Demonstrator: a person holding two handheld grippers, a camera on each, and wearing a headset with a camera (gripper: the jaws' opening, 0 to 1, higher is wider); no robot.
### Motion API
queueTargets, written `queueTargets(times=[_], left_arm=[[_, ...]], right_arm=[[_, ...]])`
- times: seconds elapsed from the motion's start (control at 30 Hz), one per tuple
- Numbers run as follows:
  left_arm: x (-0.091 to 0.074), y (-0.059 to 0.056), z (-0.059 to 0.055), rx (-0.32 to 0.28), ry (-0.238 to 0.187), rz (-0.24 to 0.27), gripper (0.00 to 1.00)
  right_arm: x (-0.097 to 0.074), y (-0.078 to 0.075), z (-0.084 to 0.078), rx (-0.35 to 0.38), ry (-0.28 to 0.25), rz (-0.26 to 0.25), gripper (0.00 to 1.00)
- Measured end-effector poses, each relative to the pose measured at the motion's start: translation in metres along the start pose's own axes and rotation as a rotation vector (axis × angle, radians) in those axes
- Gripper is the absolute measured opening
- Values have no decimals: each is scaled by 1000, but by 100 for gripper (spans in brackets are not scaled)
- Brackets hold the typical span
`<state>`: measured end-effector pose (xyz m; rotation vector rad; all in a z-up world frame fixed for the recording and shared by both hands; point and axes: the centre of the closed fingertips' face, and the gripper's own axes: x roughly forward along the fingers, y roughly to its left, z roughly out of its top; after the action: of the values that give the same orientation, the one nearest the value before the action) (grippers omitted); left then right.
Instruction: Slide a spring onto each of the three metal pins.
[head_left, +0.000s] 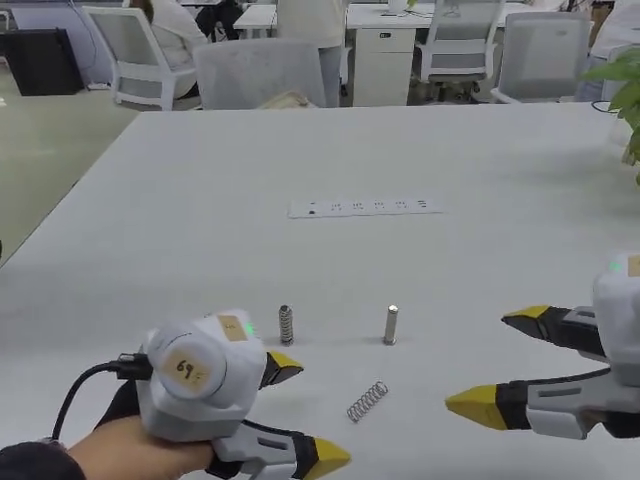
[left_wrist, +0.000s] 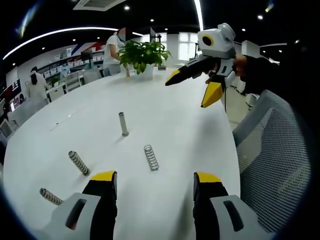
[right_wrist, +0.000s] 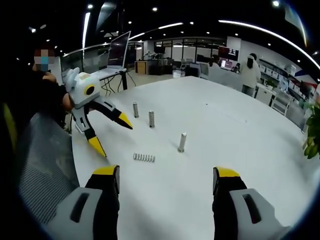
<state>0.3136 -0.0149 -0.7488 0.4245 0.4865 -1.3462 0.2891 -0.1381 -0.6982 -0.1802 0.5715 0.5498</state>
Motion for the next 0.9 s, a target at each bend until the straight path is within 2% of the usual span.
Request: queueTargets(times=[0.3,0.67,0.9], left_arm=[[10,3,0,-10,7,16,50],[26,2,4,-6,12,32,41],[37,7,1,-12,25,52,33]], right_arm=[[-4,3,-8,40,-18,-11,82],[-10,3,-5,72,-60,-30,93],[-11,2,-8,72,-48,-29,93]])
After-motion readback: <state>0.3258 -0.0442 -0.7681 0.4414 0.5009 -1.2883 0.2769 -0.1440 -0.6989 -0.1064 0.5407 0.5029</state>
